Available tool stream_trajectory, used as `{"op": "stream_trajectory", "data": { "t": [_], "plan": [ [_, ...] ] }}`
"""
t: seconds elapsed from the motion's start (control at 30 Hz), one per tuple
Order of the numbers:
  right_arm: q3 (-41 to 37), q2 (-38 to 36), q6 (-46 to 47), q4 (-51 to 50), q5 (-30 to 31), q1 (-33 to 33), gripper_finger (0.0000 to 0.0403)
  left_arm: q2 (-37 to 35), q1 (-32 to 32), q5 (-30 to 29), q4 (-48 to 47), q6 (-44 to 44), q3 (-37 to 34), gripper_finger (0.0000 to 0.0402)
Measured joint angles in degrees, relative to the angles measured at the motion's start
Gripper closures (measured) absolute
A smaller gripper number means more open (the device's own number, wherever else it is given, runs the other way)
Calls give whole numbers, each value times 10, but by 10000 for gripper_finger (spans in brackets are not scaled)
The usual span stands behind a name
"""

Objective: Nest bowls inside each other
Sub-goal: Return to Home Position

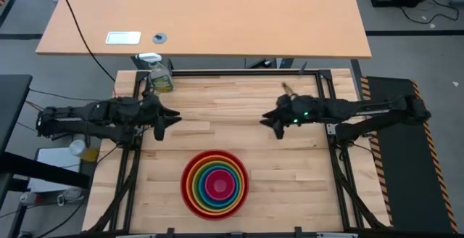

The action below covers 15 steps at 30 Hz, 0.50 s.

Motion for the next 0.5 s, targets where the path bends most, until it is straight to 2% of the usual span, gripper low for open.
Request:
{"op": "stream_trajectory", "data": {
  "t": [0.2,0.4,0.5],
  "plan": [
    [-101,-130,41,37,-16,-53,230,-115,33,17,72,-79,-110,292],
    [-176,-268,71,37,-17,-97,231,-228,55,-39,150,-90,-159,319],
    [-211,-328,87,36,-17,-115,236,-277,68,-49,144,-91,-182,336]
  ]
}}
